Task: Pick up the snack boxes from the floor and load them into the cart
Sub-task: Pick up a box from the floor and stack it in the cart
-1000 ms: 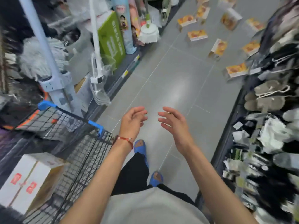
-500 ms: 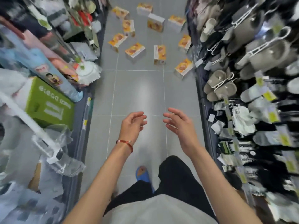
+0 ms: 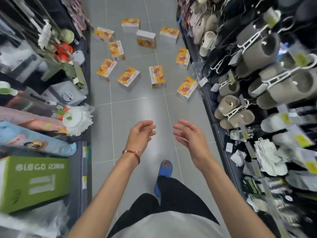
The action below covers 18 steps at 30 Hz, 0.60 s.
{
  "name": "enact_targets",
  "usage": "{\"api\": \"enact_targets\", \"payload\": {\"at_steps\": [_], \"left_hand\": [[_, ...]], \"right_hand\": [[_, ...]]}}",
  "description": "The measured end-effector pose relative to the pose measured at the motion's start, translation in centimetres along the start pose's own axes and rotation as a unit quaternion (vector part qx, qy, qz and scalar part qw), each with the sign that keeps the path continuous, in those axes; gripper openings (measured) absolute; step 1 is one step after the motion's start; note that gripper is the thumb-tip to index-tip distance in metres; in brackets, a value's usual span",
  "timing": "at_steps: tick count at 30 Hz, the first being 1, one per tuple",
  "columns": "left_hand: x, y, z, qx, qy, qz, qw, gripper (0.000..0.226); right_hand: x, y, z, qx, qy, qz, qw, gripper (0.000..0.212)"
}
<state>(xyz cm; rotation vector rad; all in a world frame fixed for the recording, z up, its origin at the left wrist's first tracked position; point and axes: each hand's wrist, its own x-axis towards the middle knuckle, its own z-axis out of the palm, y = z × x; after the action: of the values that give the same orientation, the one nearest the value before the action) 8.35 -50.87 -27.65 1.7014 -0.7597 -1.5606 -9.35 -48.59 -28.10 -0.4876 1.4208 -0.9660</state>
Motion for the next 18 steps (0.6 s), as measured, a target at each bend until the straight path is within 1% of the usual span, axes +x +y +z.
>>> {"api": "enact_targets", "payload": {"at_steps": [7, 13, 18], "left_hand": [[10.7, 8.2, 3.0, 0.023, -0.033, -0.012, 0.999, 0.016], [22.1, 13.9, 5.7, 0.073, -0.053, -0.038, 0.995, 0.022], [30.7, 18.5, 8.3, 0.113, -0.091, -0.061, 0.988, 0.018]], "right_hand": [[10.4, -7.9, 1.9, 0.009, 0.025, 0.0, 1.0, 0.021], [20.6, -12.6, 2.9, 0.022, 0.077, 0.022, 0.997, 0.025], [28.4, -16.4, 3.9, 0.048, 0.123, 0.049, 0.99, 0.026]]}}
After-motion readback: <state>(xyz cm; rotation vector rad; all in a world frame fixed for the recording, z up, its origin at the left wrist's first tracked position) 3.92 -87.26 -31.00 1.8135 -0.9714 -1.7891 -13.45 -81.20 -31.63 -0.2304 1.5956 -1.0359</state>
